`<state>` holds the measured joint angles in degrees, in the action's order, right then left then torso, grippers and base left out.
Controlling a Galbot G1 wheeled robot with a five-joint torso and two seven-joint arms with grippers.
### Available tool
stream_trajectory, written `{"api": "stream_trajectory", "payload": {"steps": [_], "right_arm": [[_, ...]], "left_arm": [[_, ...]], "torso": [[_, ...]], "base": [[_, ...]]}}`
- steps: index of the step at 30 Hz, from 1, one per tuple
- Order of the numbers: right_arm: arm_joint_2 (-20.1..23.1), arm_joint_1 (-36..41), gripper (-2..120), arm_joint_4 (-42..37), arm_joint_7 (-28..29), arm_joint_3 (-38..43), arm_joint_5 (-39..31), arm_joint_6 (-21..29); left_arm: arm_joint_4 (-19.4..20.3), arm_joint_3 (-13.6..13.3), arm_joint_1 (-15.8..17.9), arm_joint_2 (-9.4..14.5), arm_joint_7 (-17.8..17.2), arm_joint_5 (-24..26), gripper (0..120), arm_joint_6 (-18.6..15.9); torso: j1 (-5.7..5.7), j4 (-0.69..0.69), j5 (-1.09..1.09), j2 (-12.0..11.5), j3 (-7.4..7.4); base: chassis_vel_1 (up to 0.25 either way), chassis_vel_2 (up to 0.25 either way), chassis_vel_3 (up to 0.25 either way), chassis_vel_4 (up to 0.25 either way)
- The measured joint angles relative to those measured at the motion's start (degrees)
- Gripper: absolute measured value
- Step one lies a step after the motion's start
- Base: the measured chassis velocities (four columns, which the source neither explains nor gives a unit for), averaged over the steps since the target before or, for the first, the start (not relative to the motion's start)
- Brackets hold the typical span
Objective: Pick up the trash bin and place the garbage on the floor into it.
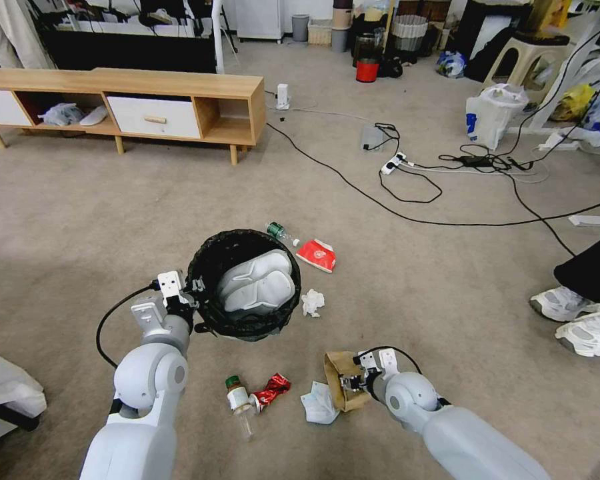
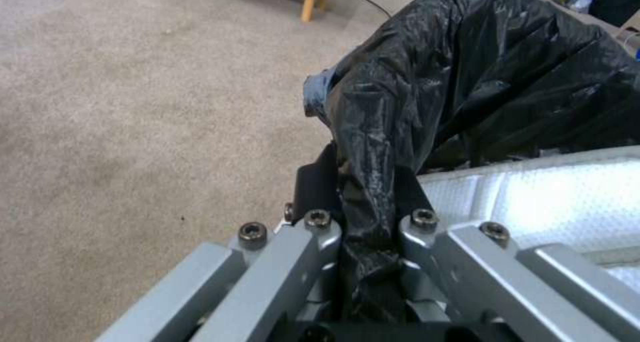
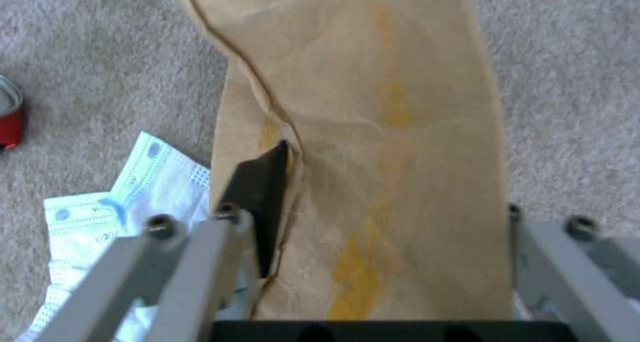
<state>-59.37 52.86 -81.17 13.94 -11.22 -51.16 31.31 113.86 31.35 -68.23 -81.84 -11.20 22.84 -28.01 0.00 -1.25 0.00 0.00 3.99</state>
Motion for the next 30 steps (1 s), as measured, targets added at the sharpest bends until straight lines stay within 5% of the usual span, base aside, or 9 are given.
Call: {"api": "stream_trajectory", "payload": {"steps": [10, 30], "right_arm": [[0.2, 0.7, 0, -0.6, 0.0, 0.8, 1.4, -1.1], [4.9, 2.2, 0, -5.0, 2.8, 5.0, 6.2, -0.5]], "left_arm": [[0.1, 0.1, -0.4, 0.2, 0.3, -0.5, 4, 0.3], [1.2, 0.1, -1.0, 0.3, 0.1, -1.0, 4, 0.3]], "torso": [[0.00, 0.00, 0.00, 0.0, 0.00], [0.00, 0.00, 0.01, 0.0, 0.00]], "base": [[0.000, 0.000, 0.000, 0.000], [0.000, 0.000, 0.000, 0.000]]}}
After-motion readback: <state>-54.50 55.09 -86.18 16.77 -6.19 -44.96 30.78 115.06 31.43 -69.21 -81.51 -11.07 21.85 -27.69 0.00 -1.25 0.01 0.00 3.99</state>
